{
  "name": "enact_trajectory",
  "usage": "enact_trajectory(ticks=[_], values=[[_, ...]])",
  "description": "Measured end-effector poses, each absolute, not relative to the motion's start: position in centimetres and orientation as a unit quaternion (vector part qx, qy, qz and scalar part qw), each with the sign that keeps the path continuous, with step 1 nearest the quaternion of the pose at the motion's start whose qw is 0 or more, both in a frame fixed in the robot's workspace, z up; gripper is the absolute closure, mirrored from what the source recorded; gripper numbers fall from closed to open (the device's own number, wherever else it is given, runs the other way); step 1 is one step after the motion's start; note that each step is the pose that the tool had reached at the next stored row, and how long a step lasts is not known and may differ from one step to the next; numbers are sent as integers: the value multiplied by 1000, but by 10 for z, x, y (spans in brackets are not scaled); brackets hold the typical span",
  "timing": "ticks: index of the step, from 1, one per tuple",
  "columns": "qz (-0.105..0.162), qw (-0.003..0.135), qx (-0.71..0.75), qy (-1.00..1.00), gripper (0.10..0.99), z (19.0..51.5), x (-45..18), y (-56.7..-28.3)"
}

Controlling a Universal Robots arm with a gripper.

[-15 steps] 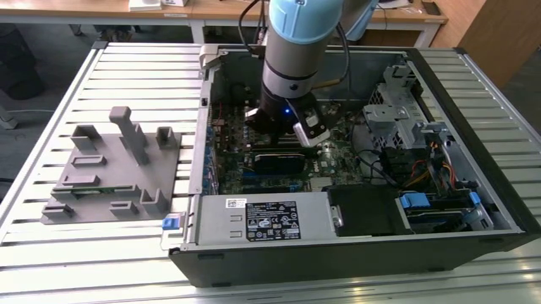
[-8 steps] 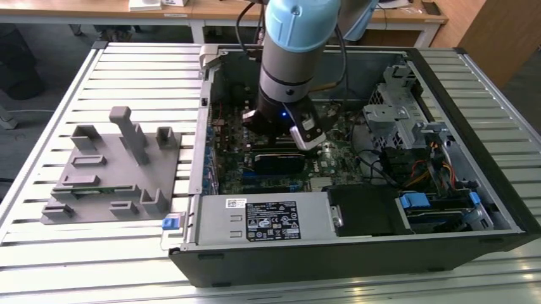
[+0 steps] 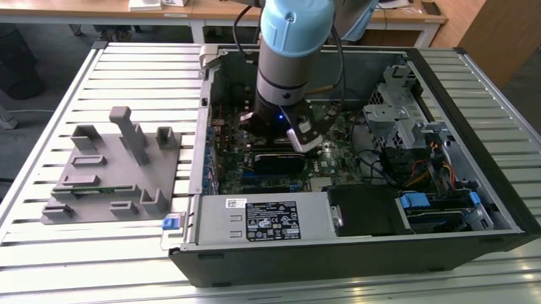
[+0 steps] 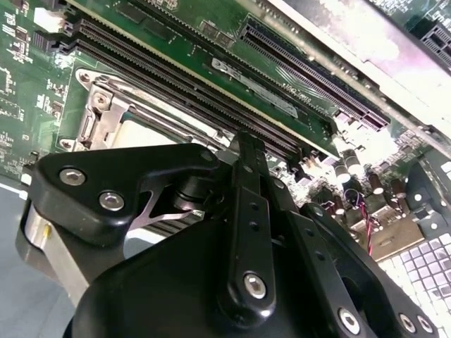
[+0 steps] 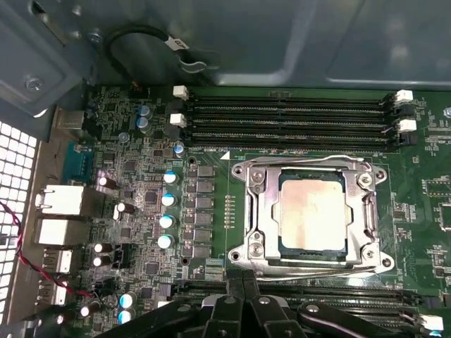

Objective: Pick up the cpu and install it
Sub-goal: 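Install the second cpu locking lever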

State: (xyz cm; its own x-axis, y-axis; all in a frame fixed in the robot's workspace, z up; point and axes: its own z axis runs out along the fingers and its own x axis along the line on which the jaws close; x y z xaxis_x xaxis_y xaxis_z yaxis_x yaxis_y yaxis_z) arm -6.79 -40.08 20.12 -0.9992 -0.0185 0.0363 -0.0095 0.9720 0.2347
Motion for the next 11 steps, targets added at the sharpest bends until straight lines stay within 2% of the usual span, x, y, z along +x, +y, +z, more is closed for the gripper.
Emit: enact_trajectory(ticks=[11], values=[[-121, 19, 7, -992, 980, 197, -68, -397]])
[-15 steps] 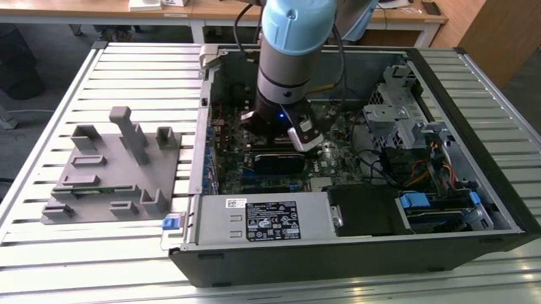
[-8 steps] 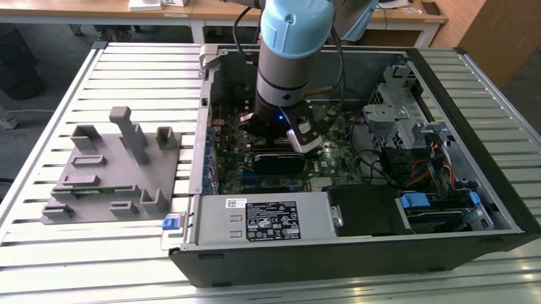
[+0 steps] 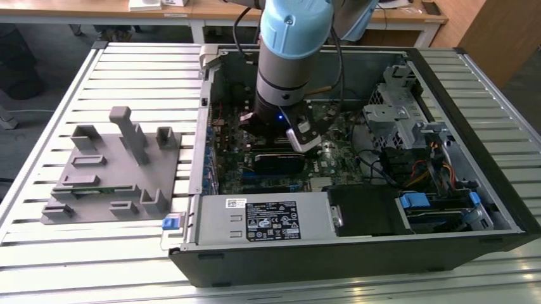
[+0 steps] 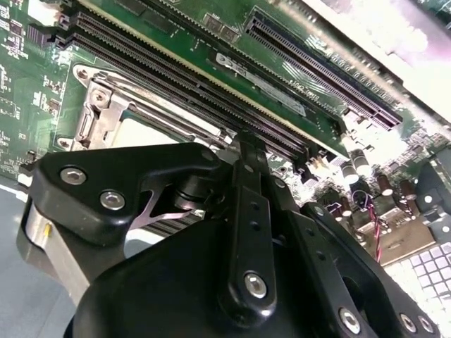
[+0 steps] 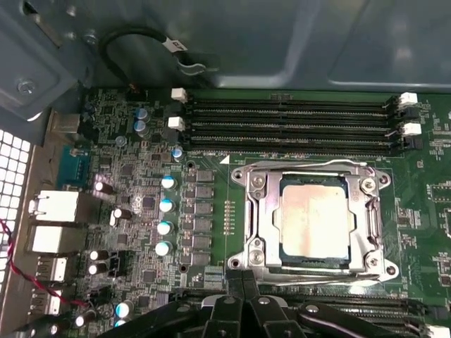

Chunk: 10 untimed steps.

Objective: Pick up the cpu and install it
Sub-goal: 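Install the second cpu locking lever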

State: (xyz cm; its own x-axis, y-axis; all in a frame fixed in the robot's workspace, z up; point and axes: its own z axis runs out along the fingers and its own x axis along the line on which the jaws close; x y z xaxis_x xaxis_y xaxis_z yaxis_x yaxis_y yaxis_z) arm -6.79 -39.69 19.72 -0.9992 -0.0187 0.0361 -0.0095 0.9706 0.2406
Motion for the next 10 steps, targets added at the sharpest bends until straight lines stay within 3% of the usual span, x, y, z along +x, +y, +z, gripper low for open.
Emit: enact_trajectory(ticks=[10], values=[[-122, 19, 7, -992, 980, 195, -69, -393]])
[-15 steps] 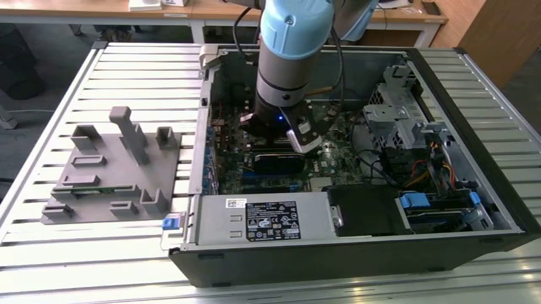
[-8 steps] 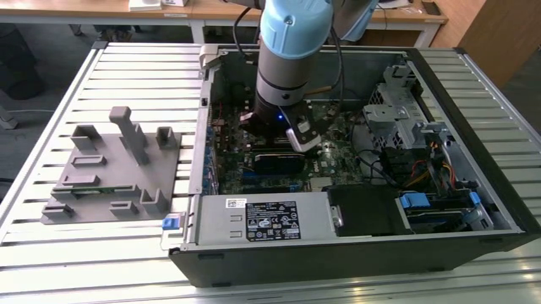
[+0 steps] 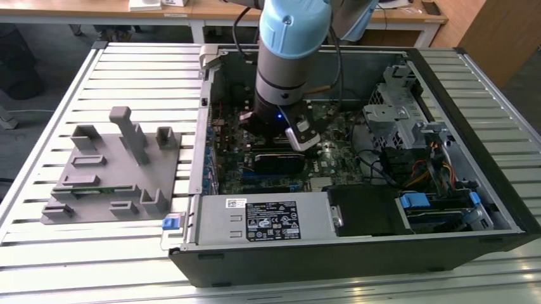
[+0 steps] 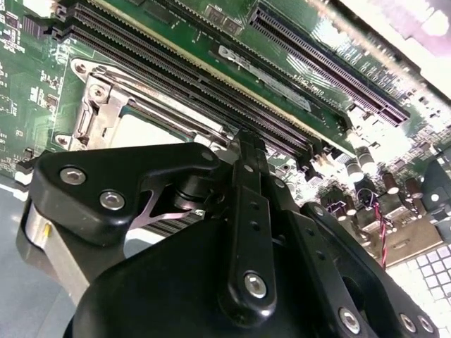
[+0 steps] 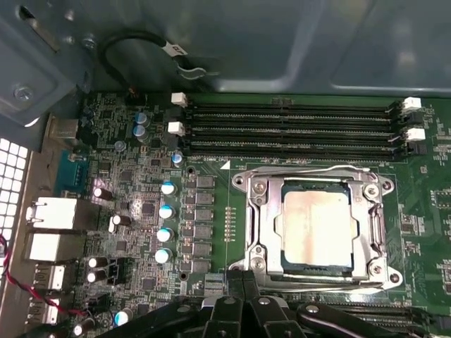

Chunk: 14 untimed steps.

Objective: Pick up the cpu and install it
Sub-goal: 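Install the second cpu locking lever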

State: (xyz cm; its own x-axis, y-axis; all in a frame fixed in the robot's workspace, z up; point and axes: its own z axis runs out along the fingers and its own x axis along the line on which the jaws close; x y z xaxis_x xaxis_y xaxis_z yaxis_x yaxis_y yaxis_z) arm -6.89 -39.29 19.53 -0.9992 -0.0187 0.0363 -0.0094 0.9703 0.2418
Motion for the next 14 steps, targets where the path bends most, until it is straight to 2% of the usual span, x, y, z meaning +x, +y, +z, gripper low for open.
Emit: enact_trajectory(ticks=[14], values=[[-122, 19, 7, -992, 980, 193, -72, -386]])
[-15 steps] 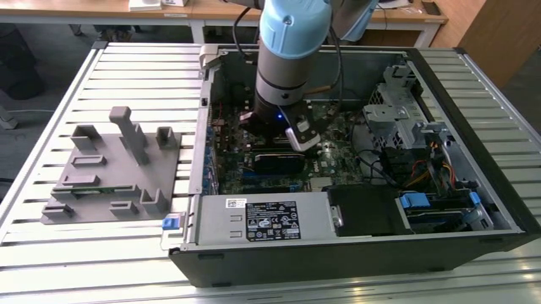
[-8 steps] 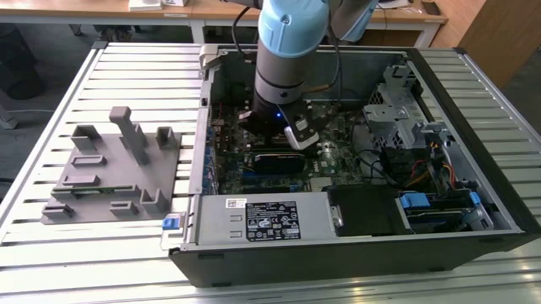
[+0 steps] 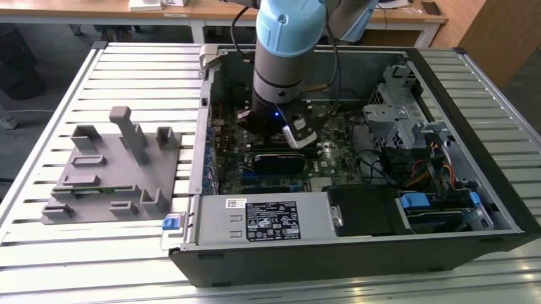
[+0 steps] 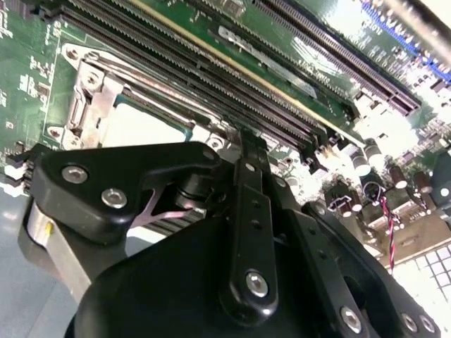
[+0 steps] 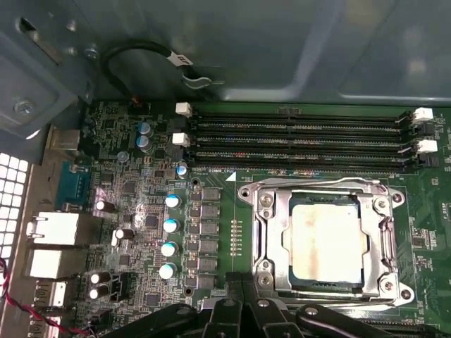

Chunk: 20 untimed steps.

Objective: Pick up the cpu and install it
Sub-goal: 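Install the second cpu locking lever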

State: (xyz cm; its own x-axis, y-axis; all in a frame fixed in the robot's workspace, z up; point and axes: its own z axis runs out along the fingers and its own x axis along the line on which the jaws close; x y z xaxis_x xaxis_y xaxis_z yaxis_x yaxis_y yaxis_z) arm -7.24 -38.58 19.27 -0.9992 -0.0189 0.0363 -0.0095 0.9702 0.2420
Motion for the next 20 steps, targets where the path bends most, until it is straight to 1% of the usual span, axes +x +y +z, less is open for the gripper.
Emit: enact_trajectory(ticks=[10, 13, 20], values=[[-122, 18, 7, -992, 980, 199, -72, -385], [-123, 15, 8, -992, 980, 204, -72, -385], [-126, 13, 7, -992, 980, 216, -72, -385]])
